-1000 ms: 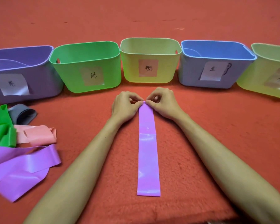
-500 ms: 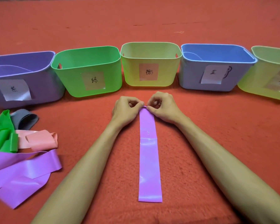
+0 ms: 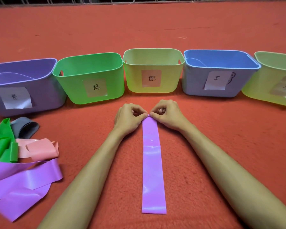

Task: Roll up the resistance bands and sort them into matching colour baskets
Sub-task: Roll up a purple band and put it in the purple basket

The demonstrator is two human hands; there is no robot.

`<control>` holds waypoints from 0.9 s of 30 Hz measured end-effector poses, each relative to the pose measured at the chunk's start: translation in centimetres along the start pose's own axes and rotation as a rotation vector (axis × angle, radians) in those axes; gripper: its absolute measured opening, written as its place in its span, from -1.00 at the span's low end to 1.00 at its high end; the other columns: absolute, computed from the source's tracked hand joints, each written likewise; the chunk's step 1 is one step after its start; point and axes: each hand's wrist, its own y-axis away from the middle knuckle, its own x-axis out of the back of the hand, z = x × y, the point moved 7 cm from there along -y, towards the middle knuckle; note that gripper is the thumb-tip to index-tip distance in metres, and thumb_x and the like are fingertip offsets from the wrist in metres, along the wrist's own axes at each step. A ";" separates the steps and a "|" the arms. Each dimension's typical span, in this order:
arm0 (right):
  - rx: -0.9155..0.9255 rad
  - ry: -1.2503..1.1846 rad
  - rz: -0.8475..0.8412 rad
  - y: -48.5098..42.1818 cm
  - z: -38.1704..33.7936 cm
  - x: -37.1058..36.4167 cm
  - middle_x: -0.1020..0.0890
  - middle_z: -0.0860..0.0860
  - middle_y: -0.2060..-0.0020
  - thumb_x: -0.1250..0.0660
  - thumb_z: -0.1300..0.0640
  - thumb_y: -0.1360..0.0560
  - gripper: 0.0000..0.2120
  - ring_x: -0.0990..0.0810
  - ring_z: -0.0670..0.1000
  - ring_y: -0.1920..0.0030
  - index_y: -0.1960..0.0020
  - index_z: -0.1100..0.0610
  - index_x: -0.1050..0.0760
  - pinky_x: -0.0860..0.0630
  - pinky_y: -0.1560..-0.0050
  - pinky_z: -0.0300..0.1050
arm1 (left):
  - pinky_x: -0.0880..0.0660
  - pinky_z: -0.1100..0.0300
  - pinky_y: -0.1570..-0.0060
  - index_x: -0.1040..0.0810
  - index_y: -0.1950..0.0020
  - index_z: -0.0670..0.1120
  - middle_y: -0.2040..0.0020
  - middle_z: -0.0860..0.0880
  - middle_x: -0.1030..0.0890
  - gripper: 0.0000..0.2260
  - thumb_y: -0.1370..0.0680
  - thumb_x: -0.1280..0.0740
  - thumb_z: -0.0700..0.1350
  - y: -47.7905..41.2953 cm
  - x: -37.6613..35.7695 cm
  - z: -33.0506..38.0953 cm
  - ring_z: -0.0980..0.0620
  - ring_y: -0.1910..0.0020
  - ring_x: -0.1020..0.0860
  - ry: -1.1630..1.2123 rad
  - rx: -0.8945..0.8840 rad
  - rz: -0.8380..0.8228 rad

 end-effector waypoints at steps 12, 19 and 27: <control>0.013 -0.020 -0.036 0.1 -0.3 -0.2 -0.65 -0.04 0.23 -0.54 0.15 -0.41 -0.91 -0.47 -0.14 0.33 0.21 -0.02 -0.68 -0.42 0.24 -0.25 | -0.53 0.13 0.14 -0.76 0.16 0.16 0.14 0.16 -0.65 -0.95 -0.49 -0.52 0.01 0.3 0.1 0.0 0.20 0.16 -0.59 0.000 -0.017 0.014; -0.021 -0.048 -0.017 0.1 -0.1 -0.1 -0.64 -0.07 0.24 -0.53 0.09 -0.47 -0.95 -0.46 -0.15 0.33 0.17 -0.03 -0.74 -0.34 0.26 -0.34 | -0.57 0.06 0.13 -0.75 0.16 0.14 0.14 0.15 -0.65 -0.97 -0.48 -0.54 0.01 0.4 0.1 0.3 0.20 0.22 -0.56 0.025 -0.053 0.001; 0.001 -0.091 -0.042 0.4 -0.4 -0.2 -0.66 -0.09 0.24 -0.57 0.15 -0.41 -0.86 -0.50 -0.17 0.33 0.23 -0.06 -0.70 -0.39 0.27 -0.32 | -0.40 0.39 0.18 -0.76 0.13 0.13 0.12 0.15 -0.65 -0.93 -0.48 -0.55 -0.06 0.7 0.3 0.6 0.27 0.20 -0.57 0.049 -0.064 -0.037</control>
